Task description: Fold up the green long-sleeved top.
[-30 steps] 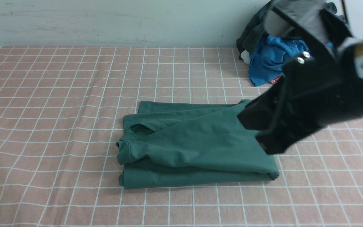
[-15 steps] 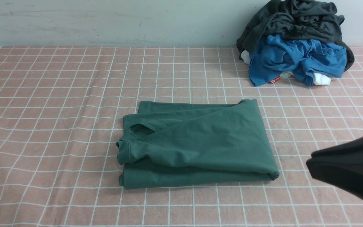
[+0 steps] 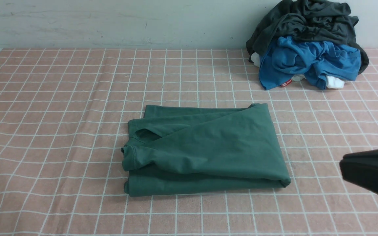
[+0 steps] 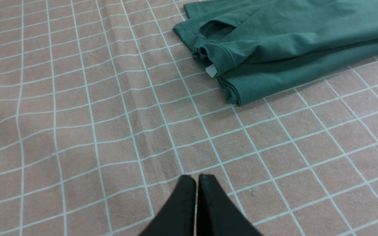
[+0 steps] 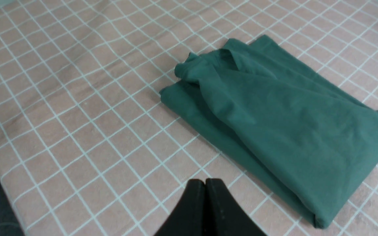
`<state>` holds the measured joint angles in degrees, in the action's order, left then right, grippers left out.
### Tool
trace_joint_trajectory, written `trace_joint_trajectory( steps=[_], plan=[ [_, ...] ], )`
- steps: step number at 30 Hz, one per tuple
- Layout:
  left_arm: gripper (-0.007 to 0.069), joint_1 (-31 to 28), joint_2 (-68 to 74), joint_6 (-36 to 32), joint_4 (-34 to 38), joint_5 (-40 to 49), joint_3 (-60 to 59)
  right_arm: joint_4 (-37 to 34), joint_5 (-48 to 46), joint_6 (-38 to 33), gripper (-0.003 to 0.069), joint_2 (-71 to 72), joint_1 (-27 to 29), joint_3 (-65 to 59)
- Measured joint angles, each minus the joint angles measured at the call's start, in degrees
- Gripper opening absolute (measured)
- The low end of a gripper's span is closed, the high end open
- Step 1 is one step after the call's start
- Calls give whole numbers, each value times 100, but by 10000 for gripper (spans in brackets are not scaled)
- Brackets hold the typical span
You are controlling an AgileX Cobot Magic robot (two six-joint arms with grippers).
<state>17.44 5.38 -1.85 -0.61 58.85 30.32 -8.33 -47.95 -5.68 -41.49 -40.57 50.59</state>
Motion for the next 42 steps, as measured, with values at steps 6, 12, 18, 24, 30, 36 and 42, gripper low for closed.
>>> trace_joint_trajectory(
  steps=[6, 12, 18, 24, 30, 36, 42],
  plan=[
    [-3, 0, 0, 0, 0, 0, 0, -35, 2432, 121, -14, 954, 322, -1912],
    [-3, 0, 0, 0, 0, 0, 0, 5, 3386, 823, -14, 2581, 1781, -3959],
    [-3, 0, 0, 0, 0, 0, 0, 669, 3436, 1229, -14, 3906, 3325, -5013],
    [-3, 0, 0, 0, 4, 2, 0, 833, 3306, 1309, -14, 4210, 4228, -5210],
    [-3, 0, 0, 0, 4, 2, 0, 796, 2842, 1309, -14, 4210, 4299, -5204],
    [-3, 0, 0, 0, 4, 2, 0, 700, 2781, 1309, -14, 4210, 4299, -5199],
    [-3, 0, 0, 0, 4, 2, 0, 698, 2779, 1309, -14, 4210, 4299, -5199]
  ],
)
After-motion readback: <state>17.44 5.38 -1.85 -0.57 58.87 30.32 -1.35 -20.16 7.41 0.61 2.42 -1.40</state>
